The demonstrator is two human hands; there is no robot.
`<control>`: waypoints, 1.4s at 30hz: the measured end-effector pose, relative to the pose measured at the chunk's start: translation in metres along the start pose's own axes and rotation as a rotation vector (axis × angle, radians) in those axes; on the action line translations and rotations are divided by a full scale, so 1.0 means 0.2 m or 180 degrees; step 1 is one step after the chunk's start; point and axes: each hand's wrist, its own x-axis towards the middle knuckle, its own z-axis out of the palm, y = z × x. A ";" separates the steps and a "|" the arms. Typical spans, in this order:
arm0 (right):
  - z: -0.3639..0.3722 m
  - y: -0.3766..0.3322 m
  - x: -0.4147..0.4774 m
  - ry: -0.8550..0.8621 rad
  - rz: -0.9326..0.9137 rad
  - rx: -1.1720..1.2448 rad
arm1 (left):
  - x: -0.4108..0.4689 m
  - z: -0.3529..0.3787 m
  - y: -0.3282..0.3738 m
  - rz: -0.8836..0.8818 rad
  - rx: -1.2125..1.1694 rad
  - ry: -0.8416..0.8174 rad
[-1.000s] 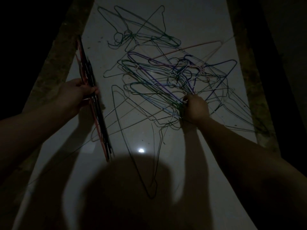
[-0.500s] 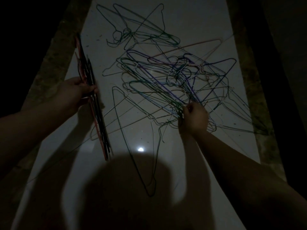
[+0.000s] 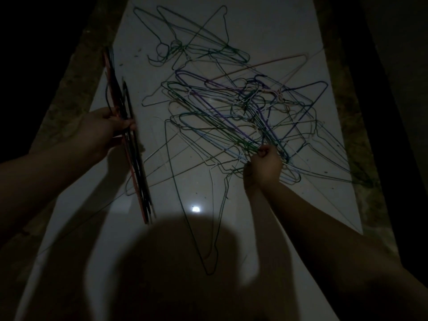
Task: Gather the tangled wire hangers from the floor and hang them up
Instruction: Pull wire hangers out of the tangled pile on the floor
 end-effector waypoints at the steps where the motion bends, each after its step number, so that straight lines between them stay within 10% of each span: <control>1: -0.01 0.00 -0.01 -0.0007 0.0022 0.0053 | 0.00 0.00 0.00 -0.0007 -0.0012 0.0003; 10: -0.05 0.00 -0.02 -0.0111 0.0253 0.0102 | 0.00 0.01 0.00 0.0018 0.0041 -0.0005; 19: -0.10 -0.15 -0.09 -0.0582 0.0795 0.2079 | 0.00 -0.02 0.00 0.0007 0.0042 -0.0038; 30: -0.13 -0.47 -0.15 -0.1187 -0.0018 0.2643 | -0.07 0.00 0.07 0.0077 0.0022 -0.0087; 42: 0.00 -0.80 -0.30 -0.1260 -0.1816 0.0997 | -0.17 0.12 0.13 -0.0071 0.0143 -0.0410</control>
